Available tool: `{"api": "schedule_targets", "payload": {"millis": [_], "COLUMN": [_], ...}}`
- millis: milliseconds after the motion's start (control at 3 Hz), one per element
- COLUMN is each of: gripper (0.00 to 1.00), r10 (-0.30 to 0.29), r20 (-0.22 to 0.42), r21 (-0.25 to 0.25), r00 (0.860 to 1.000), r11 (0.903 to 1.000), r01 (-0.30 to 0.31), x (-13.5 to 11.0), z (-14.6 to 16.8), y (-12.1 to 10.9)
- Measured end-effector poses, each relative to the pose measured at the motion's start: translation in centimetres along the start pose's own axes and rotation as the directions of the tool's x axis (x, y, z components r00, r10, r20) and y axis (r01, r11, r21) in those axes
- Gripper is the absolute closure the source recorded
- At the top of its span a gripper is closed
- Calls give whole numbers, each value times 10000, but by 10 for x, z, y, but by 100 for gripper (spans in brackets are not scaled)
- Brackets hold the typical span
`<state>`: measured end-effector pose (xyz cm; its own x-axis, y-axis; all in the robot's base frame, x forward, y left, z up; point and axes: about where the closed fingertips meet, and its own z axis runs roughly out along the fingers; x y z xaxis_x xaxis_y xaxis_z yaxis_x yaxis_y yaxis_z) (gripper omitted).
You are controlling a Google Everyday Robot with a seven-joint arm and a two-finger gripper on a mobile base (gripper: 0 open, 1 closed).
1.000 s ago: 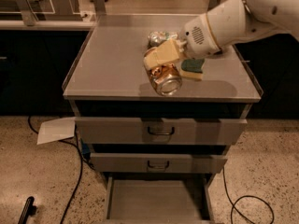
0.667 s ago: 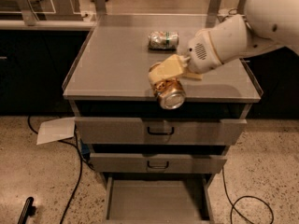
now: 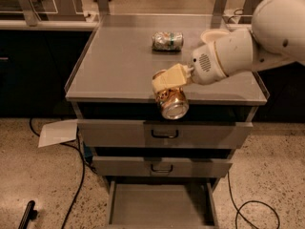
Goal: Place orange can into bottom drawer
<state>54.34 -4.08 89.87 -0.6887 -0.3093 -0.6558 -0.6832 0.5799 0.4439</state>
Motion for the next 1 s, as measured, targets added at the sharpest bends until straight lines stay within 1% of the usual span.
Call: {"api": "schedule_targets", "payload": {"millis": [333, 667, 1000], "gripper": [100, 100, 100], "r10": [613, 1309, 2605], "r20": [1173, 2263, 2819], "r21": [652, 1125, 1560], "r00": [9912, 9652, 9234], "r11": [9955, 9808, 9372], "r01": [-693, -1594, -3120], "x": [21, 48, 107], "z": [-14, -12, 13], "y": [34, 61, 32]}}
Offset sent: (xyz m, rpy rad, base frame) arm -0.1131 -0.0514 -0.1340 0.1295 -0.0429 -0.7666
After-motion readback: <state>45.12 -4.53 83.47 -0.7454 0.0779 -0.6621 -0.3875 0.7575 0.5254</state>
